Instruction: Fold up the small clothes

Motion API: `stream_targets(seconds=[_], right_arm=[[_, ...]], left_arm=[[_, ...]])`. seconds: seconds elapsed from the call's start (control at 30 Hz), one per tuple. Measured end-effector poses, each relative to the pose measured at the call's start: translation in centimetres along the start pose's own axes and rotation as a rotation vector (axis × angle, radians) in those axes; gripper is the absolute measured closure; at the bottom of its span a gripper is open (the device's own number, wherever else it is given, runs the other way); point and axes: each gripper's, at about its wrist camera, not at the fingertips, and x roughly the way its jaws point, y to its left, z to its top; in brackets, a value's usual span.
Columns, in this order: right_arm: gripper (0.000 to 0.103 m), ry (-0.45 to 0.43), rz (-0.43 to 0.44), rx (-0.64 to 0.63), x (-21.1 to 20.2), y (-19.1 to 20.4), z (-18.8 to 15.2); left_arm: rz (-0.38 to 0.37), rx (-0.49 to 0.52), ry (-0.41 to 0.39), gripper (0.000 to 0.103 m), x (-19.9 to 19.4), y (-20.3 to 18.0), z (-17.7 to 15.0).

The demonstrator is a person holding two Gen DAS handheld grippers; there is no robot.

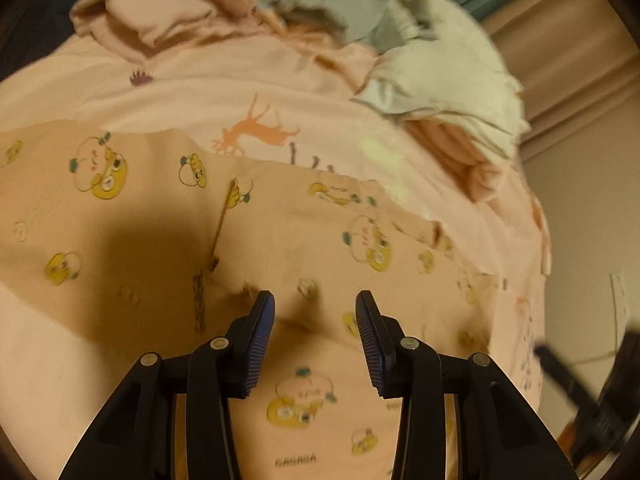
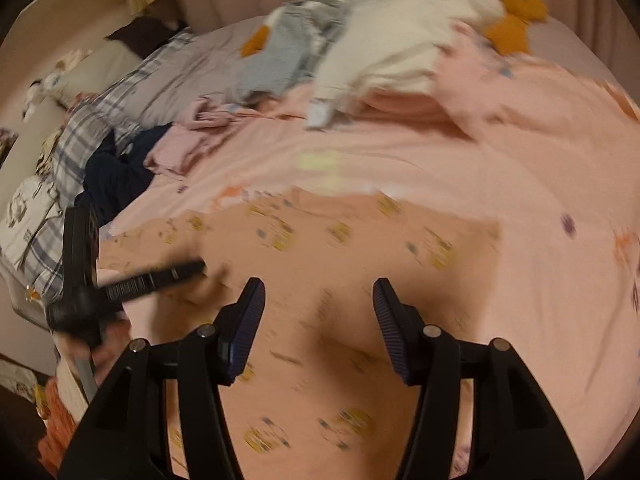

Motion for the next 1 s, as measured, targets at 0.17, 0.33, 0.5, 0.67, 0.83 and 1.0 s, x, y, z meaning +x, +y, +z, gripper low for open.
stream_targets(seconds=[0.17,0.33,0.5,0.67,0.83,1.0], right_arm=[[0.045,0.013,-0.056,0.105,-1.3,-6.2,-4.7],[0.045,0.058,-0.145,0.16,0.0,-9.4,-6.9],[0.046,0.098,-0.118,0.126,3.1,-8.4,-6.9],[0.084,0.039,-0.111,0.103,4.7,-7.1,-5.7],[0.094,0.053,-0.155,0.105,5.5,-8.1,-6.7],[0.097,0.06,-0.15,0.16,4.9,-9.9,-7.4]], left_arm=[[-0.038,-0.101,0.105,0.063,1.6,1.5,-1.1],[-0.047,-0.138,0.082,0.063,1.3,1.9,-2.8],[-0.057,-0.216,0.02,0.063,2.4,2.0,-1.4],[0.064,-0.257,-0.071,0.088,2.2,2.3,-0.9],[0.074,-0.225,-0.114,0.092,1.3,3.2,-1.9],[0.075,-0.216,-0.055,0.088,0.3,3.6,-2.0]])
